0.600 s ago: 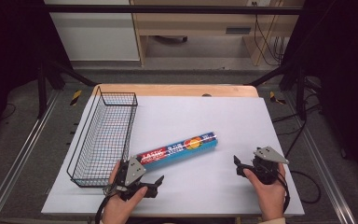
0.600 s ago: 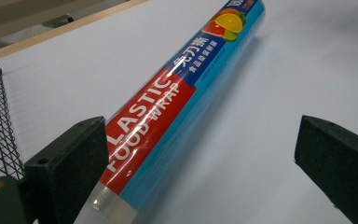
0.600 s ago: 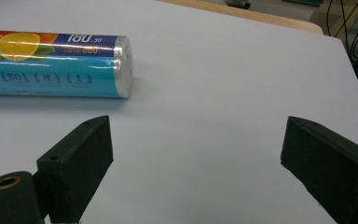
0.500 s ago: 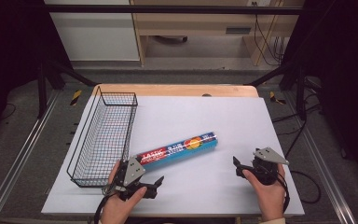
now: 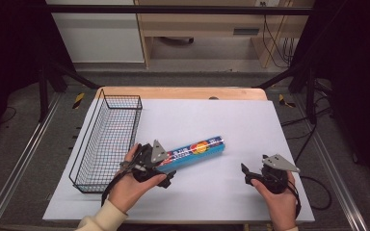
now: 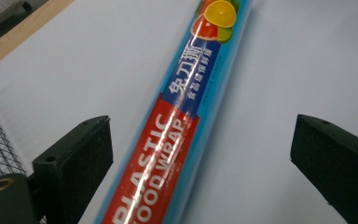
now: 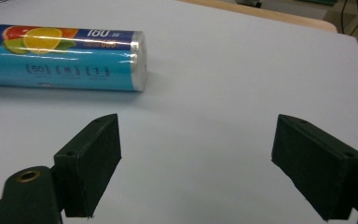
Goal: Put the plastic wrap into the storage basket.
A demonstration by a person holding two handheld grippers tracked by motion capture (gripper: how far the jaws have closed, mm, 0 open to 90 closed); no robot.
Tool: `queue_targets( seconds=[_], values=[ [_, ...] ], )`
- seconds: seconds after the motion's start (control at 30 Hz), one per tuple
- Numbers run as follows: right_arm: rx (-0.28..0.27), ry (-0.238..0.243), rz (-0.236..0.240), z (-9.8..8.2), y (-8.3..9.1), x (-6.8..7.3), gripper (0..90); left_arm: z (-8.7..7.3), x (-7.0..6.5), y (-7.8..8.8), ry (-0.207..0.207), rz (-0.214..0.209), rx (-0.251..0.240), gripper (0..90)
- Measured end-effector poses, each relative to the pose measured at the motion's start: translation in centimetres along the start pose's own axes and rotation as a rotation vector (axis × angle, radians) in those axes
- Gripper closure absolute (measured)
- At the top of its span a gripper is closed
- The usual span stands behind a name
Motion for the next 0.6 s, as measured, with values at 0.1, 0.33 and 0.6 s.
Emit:
queue_targets(
  seconds=[0.1,0.33,0.6],
  values=[
    [-0.015,0.002,0.003,0.0,0.2,-0.2,13.5,1.4,0.2,-1.1,-0.041,-0.036,0.048,5.9],
    [-0.02,0.023,0.044,0.3,0.0,0.3,7.7,3.8,-0.8,-4.7,-0.165,-0.084,0.095,6.4],
    [-0.025,0.034,0.082,0.4,-0.1,0.5,6.9,4.5,-2.0,-7.7,-0.204,-0.117,0.095,8.0]
  ],
)
Point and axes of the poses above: each handheld gripper's, and its own axes: y roughly backward along the jaws, z roughly out of its top, x roughly to its left, the point moved 1 cm from there along -y, roughly forward along the jaws, and after that the axes turned 15 degrees about z, right-handed, at the moved point
